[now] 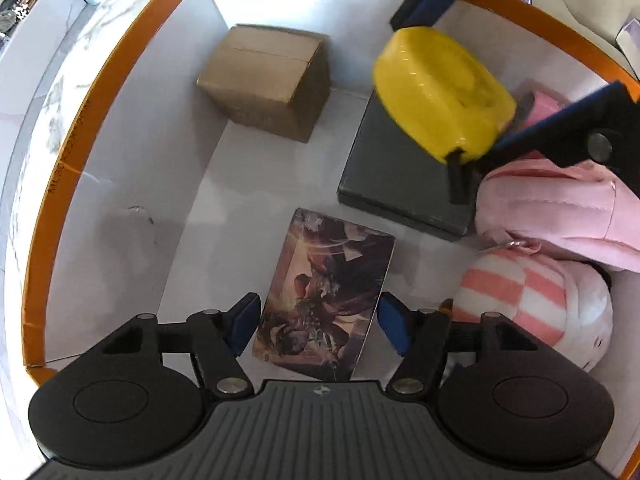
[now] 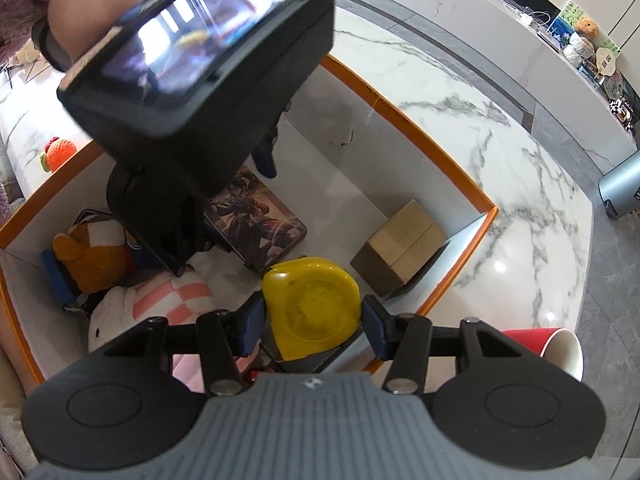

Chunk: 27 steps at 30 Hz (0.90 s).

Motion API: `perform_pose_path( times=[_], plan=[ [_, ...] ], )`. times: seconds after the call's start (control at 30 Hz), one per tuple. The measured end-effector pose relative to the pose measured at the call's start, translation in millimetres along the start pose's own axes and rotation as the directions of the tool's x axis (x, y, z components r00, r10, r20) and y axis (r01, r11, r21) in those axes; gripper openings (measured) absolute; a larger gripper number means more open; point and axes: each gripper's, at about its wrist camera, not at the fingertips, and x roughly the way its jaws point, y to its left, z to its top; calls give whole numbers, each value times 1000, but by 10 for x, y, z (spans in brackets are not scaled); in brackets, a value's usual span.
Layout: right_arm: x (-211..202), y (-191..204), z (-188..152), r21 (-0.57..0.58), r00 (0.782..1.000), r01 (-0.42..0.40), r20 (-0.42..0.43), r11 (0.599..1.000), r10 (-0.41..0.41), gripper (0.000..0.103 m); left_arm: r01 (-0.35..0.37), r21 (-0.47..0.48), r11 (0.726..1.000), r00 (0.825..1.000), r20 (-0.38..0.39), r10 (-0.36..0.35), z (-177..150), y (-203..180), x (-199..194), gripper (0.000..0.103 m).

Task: Organize objects
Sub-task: 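Lower the card and tape measure into the box and open both tools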

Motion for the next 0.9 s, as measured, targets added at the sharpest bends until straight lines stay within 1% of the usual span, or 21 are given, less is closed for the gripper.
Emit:
perform_pose_path(
  times=[0.1,0.2,0.3,0.4,0.47,0.57,0.63,0.73,0.83,0.9],
  plan=[
    [18,-25,-2,5,1000,4,-4,1000,-4,54,39,9,999,999,27,-39,-20,-29,12,73],
    [36,-35,11,8,1000,5,-6,1000,-5,54,61,47,997,998,24,-62,-46,-71,42,73],
    [56,-35,31,7,1000,1,-14,1000,-1,54,109,84,990,994,12,-111,-87,-106,66,73],
    [90,-31,55,3,1000,1,-25,1000,-1,54,122,94,988,992,7,-123,-81,-118,99,73],
    [98,-27,59,2,1000,1,-27,1000,-1,54,135,66,989,991,14,-136,-86,-94,100,74],
    [91,-21,67,2,1000,2,-24,1000,-1,54,191,12,982,980,61,-191,-130,-24,13,76],
    [82,-16,82,2,1000,2,-21,1000,-2,54,204,-25,979,975,91,-201,-173,17,-71,75],
    [66,-10,133,23,1000,-22,-3,999,22,54,192,-90,977,973,150,-177,-304,78,-275,71],
    [84,28,220,41,998,-53,17,998,52,54,187,-153,970,961,233,-148,-527,115,-562,70],
    [119,85,277,39,997,-66,28,997,65,54,191,-179,965,949,284,-135,-709,112,-767,70]
  ],
)
